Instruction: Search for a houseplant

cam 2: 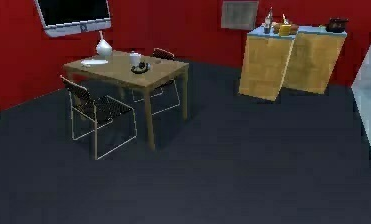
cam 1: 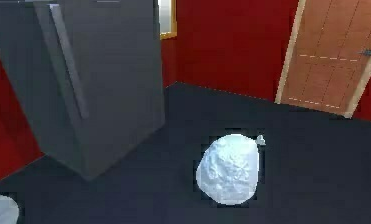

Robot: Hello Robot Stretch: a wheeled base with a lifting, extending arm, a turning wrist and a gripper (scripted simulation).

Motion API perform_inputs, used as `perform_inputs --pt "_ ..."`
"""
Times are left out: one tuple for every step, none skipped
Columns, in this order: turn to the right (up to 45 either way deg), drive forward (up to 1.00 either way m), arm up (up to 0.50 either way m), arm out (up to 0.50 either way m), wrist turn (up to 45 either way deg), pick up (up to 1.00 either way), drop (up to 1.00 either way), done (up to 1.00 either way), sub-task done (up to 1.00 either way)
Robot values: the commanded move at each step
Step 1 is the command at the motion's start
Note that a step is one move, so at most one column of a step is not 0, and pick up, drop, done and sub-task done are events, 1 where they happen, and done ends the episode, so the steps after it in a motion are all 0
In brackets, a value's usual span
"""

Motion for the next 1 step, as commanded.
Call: perform_inputs --pt "45.0 0.00 0.00 0.00 0.0 0.00 0.00 0.00 0.00"
